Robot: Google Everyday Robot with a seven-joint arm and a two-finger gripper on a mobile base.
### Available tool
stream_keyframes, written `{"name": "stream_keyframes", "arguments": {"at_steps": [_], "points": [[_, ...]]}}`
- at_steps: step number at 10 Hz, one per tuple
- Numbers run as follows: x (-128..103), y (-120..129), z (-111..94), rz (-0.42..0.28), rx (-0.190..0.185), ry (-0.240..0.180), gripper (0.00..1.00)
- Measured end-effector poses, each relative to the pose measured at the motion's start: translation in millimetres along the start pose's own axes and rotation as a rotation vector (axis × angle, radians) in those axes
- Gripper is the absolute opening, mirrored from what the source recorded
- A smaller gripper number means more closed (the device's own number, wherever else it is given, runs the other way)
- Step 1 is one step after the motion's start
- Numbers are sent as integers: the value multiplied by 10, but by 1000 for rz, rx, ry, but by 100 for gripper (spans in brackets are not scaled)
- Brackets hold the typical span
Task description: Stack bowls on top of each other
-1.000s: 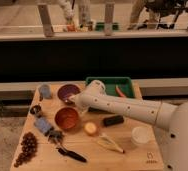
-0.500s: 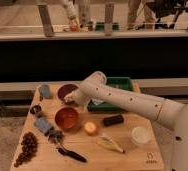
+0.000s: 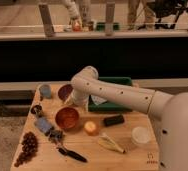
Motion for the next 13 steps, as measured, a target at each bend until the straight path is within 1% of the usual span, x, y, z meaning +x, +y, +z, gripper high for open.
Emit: {"name": "stream_keyframes", "arguments": {"at_steps": [2, 4, 7, 8, 9, 11, 13], "points": [[-87, 125, 116, 1, -3, -14, 80], [-128, 179, 179, -1, -1, -15, 80], [-118, 180, 271, 6, 10, 11, 80], [-103, 144, 304, 3, 16, 17, 80], [-103, 141, 349, 2, 13, 14, 80], [-53, 97, 404, -3, 18, 22, 80], [15, 49, 499, -16, 9, 16, 80]]}}
